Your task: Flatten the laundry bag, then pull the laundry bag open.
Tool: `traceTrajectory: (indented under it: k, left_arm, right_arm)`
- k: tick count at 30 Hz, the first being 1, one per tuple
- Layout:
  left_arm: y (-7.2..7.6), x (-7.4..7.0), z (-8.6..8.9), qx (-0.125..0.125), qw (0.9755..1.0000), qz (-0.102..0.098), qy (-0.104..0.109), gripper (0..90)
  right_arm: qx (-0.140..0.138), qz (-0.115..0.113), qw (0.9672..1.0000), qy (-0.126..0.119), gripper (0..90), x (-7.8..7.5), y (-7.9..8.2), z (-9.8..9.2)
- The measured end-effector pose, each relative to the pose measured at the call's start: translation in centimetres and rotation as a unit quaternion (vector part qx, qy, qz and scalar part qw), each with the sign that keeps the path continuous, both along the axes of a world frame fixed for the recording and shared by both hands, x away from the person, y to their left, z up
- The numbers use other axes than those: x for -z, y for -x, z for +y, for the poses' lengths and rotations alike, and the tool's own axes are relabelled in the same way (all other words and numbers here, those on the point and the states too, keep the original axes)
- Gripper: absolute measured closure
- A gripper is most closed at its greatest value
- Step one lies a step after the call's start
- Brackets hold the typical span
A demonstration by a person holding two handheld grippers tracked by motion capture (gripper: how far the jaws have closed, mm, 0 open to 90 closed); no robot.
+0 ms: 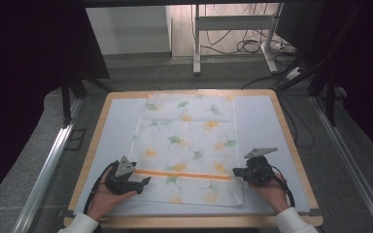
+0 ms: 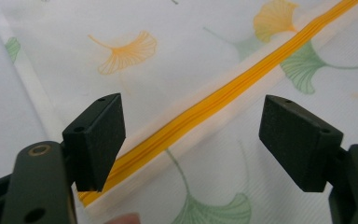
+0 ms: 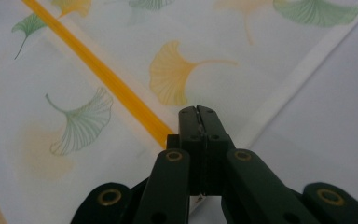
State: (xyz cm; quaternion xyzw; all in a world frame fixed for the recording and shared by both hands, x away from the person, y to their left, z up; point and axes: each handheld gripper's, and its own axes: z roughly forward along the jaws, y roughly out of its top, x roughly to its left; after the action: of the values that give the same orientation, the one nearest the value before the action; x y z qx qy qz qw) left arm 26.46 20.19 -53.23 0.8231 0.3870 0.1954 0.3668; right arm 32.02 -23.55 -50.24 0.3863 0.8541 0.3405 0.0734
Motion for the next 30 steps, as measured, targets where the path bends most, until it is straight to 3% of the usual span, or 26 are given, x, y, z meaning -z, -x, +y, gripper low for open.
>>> traceTrajectory:
  k: [7,12,19,23,30]
  left_arm:
    - [0.2,-0.7,-0.5,-0.008,0.9998,-0.013,0.015,23.4]
    - [0.2,-1.0,-2.3,0.012,0.9999,-0.006,0.006,25.6]
    - [-0.6,-1.7,-4.9,0.038,0.9992,-0.001,0.011,28.2]
    - [-0.9,-2.3,-6.9,0.058,0.9983,-0.006,0.008,28.1]
    - [-1.2,-2.9,-11.9,0.109,0.9939,-0.009,0.003,27.8]
  right_arm:
    - [-0.013,0.011,0.9998,-0.011,89.2,0.4,2.0,-0.7]
    - [-0.025,0.010,0.9995,-0.013,89.2,0.4,3.4,-0.5]
    - [-0.038,0.014,0.9991,-0.008,89.2,0.7,4.7,-0.2]
    - [-0.035,0.009,0.9993,-0.011,89.2,0.6,5.1,-0.4]
    - [-0.033,0.006,0.9993,-0.014,89.2,0.7,5.5,-0.6]
